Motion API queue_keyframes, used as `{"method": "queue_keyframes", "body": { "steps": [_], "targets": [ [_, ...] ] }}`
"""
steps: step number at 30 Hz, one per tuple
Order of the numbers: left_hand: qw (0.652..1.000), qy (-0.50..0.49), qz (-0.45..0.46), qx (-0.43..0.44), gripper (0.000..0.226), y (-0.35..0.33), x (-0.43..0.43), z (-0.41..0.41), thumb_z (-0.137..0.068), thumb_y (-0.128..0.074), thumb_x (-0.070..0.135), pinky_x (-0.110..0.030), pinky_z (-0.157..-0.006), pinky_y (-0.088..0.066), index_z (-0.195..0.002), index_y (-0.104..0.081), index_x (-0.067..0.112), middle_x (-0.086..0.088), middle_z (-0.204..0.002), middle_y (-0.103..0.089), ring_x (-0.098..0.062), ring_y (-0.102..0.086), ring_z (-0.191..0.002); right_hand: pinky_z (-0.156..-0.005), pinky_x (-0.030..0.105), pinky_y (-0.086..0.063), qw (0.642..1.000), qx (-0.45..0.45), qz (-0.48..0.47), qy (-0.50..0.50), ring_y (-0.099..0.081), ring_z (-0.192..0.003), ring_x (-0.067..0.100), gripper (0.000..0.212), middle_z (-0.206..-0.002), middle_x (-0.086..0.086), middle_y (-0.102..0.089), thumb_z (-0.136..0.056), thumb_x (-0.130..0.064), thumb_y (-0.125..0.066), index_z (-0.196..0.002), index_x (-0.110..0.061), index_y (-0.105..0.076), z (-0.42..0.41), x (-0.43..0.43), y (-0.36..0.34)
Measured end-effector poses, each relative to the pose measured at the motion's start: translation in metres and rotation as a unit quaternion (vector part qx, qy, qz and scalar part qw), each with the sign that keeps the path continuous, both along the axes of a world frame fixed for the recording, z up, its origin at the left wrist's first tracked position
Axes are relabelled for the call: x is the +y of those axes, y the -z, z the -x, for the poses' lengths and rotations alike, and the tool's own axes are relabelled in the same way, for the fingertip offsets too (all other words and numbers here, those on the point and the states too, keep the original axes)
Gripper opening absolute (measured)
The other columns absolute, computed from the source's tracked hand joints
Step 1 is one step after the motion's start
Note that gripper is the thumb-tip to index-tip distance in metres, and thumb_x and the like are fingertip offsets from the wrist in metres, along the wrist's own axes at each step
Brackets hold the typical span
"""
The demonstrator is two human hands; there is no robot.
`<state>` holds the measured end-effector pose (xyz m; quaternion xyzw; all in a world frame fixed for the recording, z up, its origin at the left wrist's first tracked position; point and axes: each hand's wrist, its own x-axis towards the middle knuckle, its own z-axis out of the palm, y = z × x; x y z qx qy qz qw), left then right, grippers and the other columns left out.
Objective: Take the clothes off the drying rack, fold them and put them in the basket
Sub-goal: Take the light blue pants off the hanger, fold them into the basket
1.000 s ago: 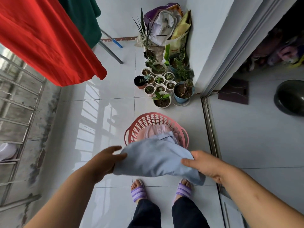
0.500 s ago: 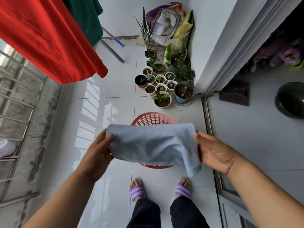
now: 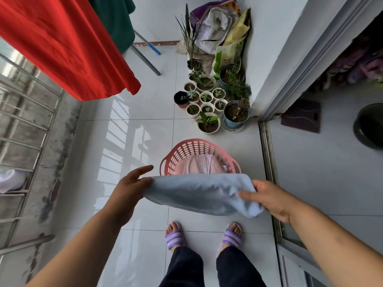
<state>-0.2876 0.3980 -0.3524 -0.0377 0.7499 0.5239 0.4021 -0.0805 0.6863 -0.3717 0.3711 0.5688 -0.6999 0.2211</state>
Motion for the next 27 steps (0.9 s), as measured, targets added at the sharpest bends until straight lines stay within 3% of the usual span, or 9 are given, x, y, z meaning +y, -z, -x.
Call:
{"method": "queue_keyframes", "body": {
  "steps": [2,5,9,15,18,20,23,25,27],
  "targets": [
    [1.0,-0.002,0.006,0.01,0.028,0.0,-0.004,-0.002,-0.093,-0.06,0.015,-0.042,-0.096,-0.05,-0.11,-0.067,0.036,-0.012,-0.115,-0.065,-0.031,-0.06,-0.108,-0.075,0.026,-0.053,0.996,-0.028,-0.052,-0.06,-0.07,-0.088,0.013,0.017,-0.097,0.0,-0.077,-0.089,-0.022,-0.069,-0.106,-0.017,-0.07,-0.007,-0.007,0.007],
    [0.997,-0.016,0.043,0.058,0.025,0.004,-0.007,-0.005,-0.093,-0.062,0.019,-0.039,-0.09,-0.052,-0.106,-0.069,0.04,-0.01,-0.112,-0.066,-0.03,-0.061,-0.104,-0.074,0.027,-0.046,0.997,-0.015,-0.064,0.038,-0.063,-0.079,0.014,0.014,-0.09,0.005,-0.072,-0.095,-0.024,-0.062,-0.092,-0.011,-0.067,-0.008,-0.011,0.014],
    [0.981,-0.002,0.15,0.12,0.025,0.007,-0.004,-0.005,-0.094,-0.058,0.022,-0.021,-0.065,-0.045,-0.117,-0.064,0.03,-0.009,-0.109,-0.066,-0.024,-0.061,-0.093,-0.075,0.032,-0.039,0.991,-0.007,-0.097,0.093,-0.054,-0.08,0.017,0.027,-0.086,0.01,-0.067,-0.094,-0.03,-0.063,-0.09,-0.004,-0.066,0.0,-0.019,0.017],
    [0.99,0.0,0.107,0.092,0.017,-0.003,-0.003,0.008,-0.092,-0.062,0.023,-0.026,-0.074,-0.049,-0.104,-0.069,0.033,-0.01,-0.106,-0.069,-0.024,-0.063,-0.094,-0.059,0.02,-0.046,0.993,-0.061,-0.059,-0.076,-0.061,-0.063,0.006,0.005,-0.073,-0.004,-0.069,-0.092,-0.017,-0.066,-0.087,-0.015,-0.065,-0.003,-0.016,0.009],
    [0.998,-0.001,0.005,0.07,0.025,-0.012,-0.007,0.018,-0.088,-0.068,0.029,-0.032,-0.091,-0.045,-0.112,-0.068,0.036,-0.005,-0.11,-0.068,-0.018,-0.06,-0.107,-0.081,0.031,-0.048,0.999,-0.001,-0.015,0.035,-0.066,-0.082,0.016,0.011,-0.088,0.007,-0.073,-0.096,-0.018,-0.058,-0.095,-0.01,-0.066,0.002,-0.011,0.002],
    [0.997,0.01,-0.036,0.068,0.043,-0.013,-0.004,0.02,-0.084,-0.071,0.026,-0.024,-0.091,-0.046,-0.125,-0.06,0.033,-0.001,-0.111,-0.067,-0.01,-0.061,-0.106,-0.093,0.039,-0.048,0.988,0.04,0.058,0.136,-0.065,-0.101,0.027,0.032,-0.108,0.019,-0.071,-0.09,-0.025,-0.065,-0.112,-0.002,-0.066,0.01,-0.007,0.0],
    [0.993,0.087,0.038,0.068,0.06,-0.006,0.004,0.018,-0.078,-0.076,0.018,-0.022,-0.085,-0.052,-0.131,-0.05,0.027,-0.001,-0.114,-0.066,-0.009,-0.063,-0.098,-0.1,0.04,-0.049,0.959,0.091,0.144,0.226,-0.059,-0.118,0.032,0.071,-0.126,0.022,-0.064,-0.073,-0.039,-0.081,-0.127,0.003,-0.06,0.024,-0.005,-0.004],
    [0.989,0.097,0.091,0.061,0.05,-0.003,0.009,0.016,-0.085,-0.071,0.019,-0.023,-0.077,-0.052,-0.13,-0.051,0.029,-0.002,-0.103,-0.068,-0.012,-0.065,-0.09,-0.103,0.04,-0.047,0.944,0.124,0.186,0.243,-0.057,-0.123,0.032,0.068,-0.13,0.021,-0.062,-0.077,-0.031,-0.077,-0.132,0.003,-0.055,0.028,-0.004,-0.005],
    [0.991,0.04,0.102,0.072,0.038,0.0,0.009,0.02,-0.092,-0.064,0.019,-0.035,-0.086,-0.055,-0.127,-0.054,0.032,-0.004,-0.099,-0.069,-0.02,-0.066,-0.091,-0.101,0.039,-0.049,0.948,0.117,0.172,0.242,-0.06,-0.12,0.03,0.065,-0.127,0.018,-0.064,-0.076,-0.026,-0.078,-0.131,-0.001,-0.056,0.029,-0.004,-0.004]
  ]
}}
